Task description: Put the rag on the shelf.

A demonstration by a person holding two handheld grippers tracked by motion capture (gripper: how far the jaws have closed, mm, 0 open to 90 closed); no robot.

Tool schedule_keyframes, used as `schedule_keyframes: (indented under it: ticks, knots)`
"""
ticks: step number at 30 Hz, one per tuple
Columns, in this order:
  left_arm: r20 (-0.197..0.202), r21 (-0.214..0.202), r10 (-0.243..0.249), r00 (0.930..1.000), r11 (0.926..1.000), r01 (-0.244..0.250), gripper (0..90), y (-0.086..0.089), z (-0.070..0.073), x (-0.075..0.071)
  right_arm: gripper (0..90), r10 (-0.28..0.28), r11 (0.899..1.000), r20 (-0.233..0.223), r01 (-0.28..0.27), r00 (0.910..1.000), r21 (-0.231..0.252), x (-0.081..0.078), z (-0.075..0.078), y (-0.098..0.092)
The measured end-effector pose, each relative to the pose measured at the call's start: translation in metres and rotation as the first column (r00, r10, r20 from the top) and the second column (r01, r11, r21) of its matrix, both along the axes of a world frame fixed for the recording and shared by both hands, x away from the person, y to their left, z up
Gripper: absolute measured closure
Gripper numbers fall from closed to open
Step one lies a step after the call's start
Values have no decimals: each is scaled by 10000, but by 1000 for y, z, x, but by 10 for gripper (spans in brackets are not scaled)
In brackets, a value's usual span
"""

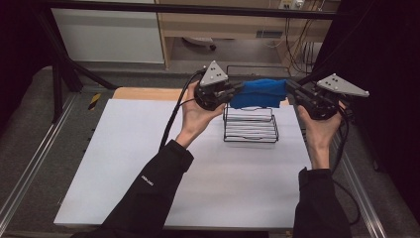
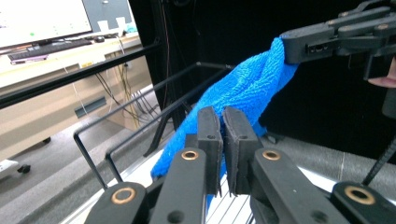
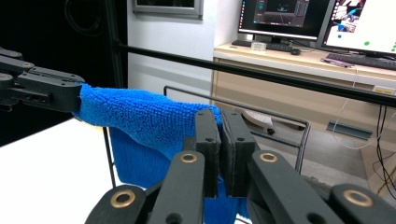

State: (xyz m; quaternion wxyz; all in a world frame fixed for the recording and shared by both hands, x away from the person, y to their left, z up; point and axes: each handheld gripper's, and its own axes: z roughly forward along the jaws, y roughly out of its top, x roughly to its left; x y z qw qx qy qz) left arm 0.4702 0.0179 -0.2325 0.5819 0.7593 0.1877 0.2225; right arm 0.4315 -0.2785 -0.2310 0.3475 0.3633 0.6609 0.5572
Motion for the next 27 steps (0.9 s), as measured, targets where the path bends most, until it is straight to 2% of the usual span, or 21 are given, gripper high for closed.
schedule_keyframes:
  ticks: [3, 8, 12, 17, 20, 23, 24, 27]
  knots:
    - [-185, 340, 7, 9998, 9994, 0, 854, -2, -4, -1, 867, 43, 9998, -108, -45, 9999, -175, -2, -3, -1]
    - [-391, 615, 37, 9992, 9981, -13, 852, -3, -11, -2, 856, 182, 9986, -382, -201, 9991, -488, -3, -9, -2]
    - [-489, 785, 86, 9988, 9969, -47, 853, -4, -17, -2, 824, 256, 9983, -618, -288, 9978, -513, -5, -14, -3]
    - [-524, 967, 143, 9985, 9953, -91, 853, -7, -23, -1, 722, 386, 9984, -761, -416, 9964, -381, -10, -15, -6]
    - [-561, 972, 159, 9983, 9952, -104, 852, -7, -25, 0, 651, 445, 9988, -553, -456, 9975, -187, -15, -14, -7]
    - [-559, 1027, 190, 9983, 9946, -132, 846, -8, -27, 0, 664, 611, 9980, -484, -604, 9970, 164, -18, -11, -7]
    - [-575, 1036, 217, 9981, 9945, -157, 843, -9, -27, 0, 703, 676, 9976, -544, -665, 9962, 212, -17, -11, -6]
    - [-712, 1014, 245, 9972, 9947, -172, 816, -9, -28, -1, 833, 834, 9965, -1095, -821, 9905, 164, -13, -14, -1]
